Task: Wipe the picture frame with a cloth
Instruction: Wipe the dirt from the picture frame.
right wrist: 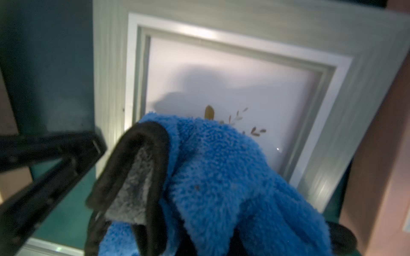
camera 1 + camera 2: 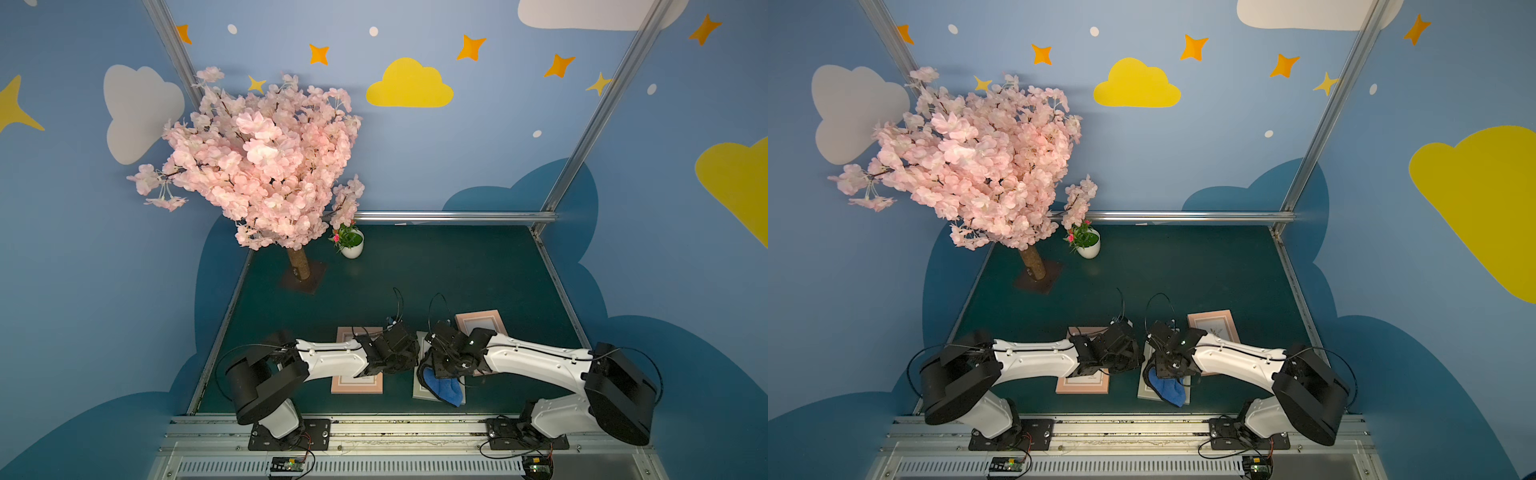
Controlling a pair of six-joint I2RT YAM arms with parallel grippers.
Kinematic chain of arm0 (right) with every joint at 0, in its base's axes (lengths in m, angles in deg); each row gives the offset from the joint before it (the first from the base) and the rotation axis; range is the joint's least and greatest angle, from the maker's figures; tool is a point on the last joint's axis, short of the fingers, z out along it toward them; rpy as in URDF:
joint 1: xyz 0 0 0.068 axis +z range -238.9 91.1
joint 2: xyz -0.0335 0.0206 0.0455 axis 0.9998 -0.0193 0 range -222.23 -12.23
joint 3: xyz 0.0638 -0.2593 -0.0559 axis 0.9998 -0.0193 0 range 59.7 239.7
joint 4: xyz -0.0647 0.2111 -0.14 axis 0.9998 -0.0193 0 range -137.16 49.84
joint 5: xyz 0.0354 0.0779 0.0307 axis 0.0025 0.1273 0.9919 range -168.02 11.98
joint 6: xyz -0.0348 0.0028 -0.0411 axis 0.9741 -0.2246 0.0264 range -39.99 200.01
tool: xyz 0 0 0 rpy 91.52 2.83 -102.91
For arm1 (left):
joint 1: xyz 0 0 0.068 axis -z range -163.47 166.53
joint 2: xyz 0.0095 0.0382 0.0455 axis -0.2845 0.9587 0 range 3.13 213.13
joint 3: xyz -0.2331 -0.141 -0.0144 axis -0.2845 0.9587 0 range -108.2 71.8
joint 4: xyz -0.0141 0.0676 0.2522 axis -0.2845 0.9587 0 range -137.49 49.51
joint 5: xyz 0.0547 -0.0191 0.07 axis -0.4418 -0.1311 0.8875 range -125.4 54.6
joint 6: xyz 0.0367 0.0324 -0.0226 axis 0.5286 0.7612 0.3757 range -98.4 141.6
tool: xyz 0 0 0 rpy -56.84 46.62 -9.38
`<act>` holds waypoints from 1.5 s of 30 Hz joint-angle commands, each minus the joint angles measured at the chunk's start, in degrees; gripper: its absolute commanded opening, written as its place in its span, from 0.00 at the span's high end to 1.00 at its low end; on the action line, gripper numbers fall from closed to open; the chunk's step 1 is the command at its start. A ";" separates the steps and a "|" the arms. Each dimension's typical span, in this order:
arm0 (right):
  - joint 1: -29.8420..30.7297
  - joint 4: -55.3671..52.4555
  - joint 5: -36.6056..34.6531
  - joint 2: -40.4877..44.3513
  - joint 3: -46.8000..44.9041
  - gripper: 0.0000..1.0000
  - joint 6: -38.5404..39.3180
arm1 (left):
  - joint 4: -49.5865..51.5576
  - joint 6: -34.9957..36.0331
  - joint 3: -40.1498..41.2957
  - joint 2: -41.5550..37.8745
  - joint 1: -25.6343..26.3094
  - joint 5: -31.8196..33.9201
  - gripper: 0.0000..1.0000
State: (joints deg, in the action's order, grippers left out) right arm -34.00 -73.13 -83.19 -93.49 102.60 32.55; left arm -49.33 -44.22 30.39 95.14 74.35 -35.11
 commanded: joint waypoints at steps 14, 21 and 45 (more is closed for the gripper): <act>-6.38 2.09 1.26 -5.73 1.12 1.00 5.37 | 13.88 -0.53 4.67 1.17 0.10 2.65 0.90; -6.29 -2.17 1.52 5.17 -1.41 1.00 4.30 | 15.21 2.59 2.55 -3.80 -0.66 2.10 0.78; -7.78 5.66 2.96 45.17 -5.42 1.00 -6.24 | -16.38 11.10 14.51 -39.96 -3.14 -7.05 0.19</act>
State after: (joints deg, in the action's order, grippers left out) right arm -41.46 -70.79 -80.96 -48.90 95.43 28.14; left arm -54.23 -34.43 44.40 54.63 70.35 -38.50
